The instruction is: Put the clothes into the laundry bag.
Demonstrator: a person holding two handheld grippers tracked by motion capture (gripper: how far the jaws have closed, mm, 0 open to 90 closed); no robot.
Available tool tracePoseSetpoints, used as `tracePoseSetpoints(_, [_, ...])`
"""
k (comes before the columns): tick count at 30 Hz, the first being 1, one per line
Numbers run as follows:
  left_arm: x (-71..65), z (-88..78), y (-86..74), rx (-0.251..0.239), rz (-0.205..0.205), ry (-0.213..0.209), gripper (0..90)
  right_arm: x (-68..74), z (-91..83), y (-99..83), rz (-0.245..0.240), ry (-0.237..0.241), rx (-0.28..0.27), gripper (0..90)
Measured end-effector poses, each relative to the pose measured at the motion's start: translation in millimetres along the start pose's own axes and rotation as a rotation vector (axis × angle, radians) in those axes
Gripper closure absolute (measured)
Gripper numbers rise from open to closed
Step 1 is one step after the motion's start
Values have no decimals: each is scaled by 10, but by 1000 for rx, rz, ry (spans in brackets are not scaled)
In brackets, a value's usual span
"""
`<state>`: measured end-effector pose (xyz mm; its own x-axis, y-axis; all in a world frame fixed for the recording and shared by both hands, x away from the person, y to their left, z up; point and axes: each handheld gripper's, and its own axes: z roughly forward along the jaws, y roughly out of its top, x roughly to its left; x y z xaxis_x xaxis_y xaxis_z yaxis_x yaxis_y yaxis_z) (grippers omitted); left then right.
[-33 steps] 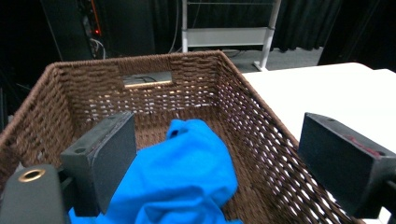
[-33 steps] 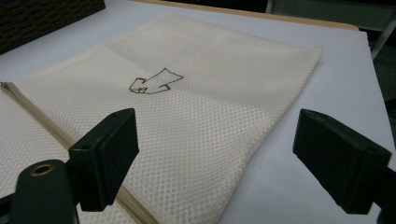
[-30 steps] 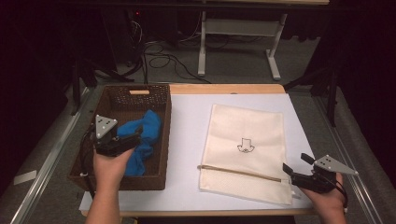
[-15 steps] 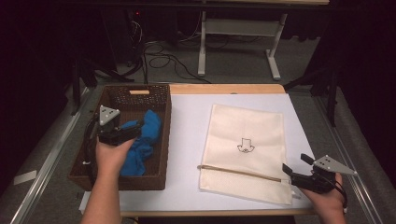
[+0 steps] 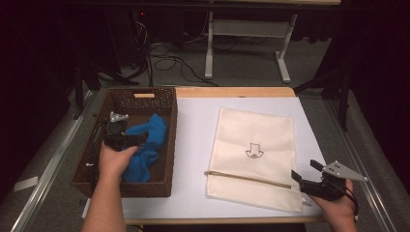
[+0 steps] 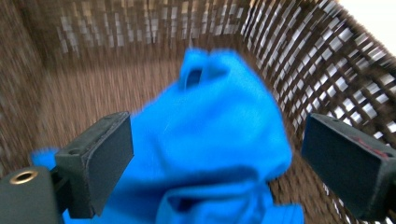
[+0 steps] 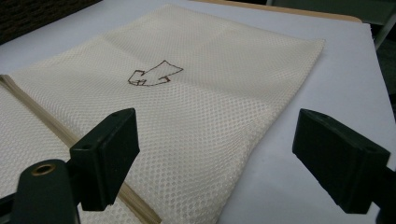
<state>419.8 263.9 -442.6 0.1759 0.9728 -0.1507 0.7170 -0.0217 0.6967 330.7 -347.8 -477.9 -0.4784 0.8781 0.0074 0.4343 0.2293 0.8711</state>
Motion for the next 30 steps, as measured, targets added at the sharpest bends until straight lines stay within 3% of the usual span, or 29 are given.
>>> tracePoseSetpoints(11, [93, 259, -48, 223, -60, 17, 75, 4, 12, -9, -8, 8, 11, 153])
tracePoseSetpoints(13, [102, 321, -65, 282, -65, 20, 73, 2, 18, -11, -8, 10, 10, 153])
tracePoseSetpoints(14, [102, 371, -85, 334, -71, 31, 73, 2, 19, -12, -10, 10, 10, 154])
tracePoseSetpoints(15, [102, 371, -85, 334, -71, 31, 74, 2, 19, -12, -10, 10, 10, 154])
tracePoseSetpoints(16, [93, 456, -128, 420, -75, 39, 72, 0, 21, -13, -10, 13, 11, 154])
tracePoseSetpoints(19, [60, 554, -190, 510, -67, 29, 60, 0, 22, -14, -6, 11, 14, 154])
tracePoseSetpoints(22, [57, 551, -187, 520, -53, 45, 93, 2, 24, -17, -5, 12, 18, 154])
tracePoseSetpoints(27, [20, 526, -180, 514, -10, 73, 234, 9, 20, -17, -5, 13, 22, 155])
tracePoseSetpoints(29, [3, 500, -166, 500, 2, 55, 348, 12, 20, -18, -5, 12, 24, 155])
tracePoseSetpoints(30, [-5, 491, -162, 500, 20, 70, 409, 11, 22, -18, -8, 13, 23, 156])
